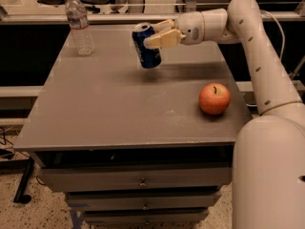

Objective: Place pepsi can upright

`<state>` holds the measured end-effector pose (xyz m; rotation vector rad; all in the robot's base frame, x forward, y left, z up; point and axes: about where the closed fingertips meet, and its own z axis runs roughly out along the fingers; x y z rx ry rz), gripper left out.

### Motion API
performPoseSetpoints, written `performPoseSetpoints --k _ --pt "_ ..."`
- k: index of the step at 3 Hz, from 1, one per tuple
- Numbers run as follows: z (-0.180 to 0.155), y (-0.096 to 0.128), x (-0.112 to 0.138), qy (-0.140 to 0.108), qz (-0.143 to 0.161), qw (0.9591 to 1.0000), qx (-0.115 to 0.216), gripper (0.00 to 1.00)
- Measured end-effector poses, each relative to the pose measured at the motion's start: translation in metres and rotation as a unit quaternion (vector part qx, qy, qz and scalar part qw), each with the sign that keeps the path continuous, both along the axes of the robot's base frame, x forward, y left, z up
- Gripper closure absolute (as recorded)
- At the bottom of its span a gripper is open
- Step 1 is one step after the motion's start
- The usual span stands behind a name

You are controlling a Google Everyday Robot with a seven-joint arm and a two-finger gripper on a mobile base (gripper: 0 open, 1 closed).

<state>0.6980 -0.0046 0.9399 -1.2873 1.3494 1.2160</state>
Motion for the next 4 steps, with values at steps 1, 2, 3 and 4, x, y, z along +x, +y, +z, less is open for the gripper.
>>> performPoseSetpoints --k 1,2,3,4 --pt "-0.011 -0.019 0.004 0.011 -0.01 0.9999 0.007 1.0" --pt "-0.021 -0.036 0.006 0.015 -0.018 0.9996 0.013 1.0" --pt "-0.027 -0.048 0.006 0.004 -0.018 0.9995 0.026 1.0" --pt "-0.026 -0.053 0.001 -0.029 -0.011 0.999 0.034 0.82"
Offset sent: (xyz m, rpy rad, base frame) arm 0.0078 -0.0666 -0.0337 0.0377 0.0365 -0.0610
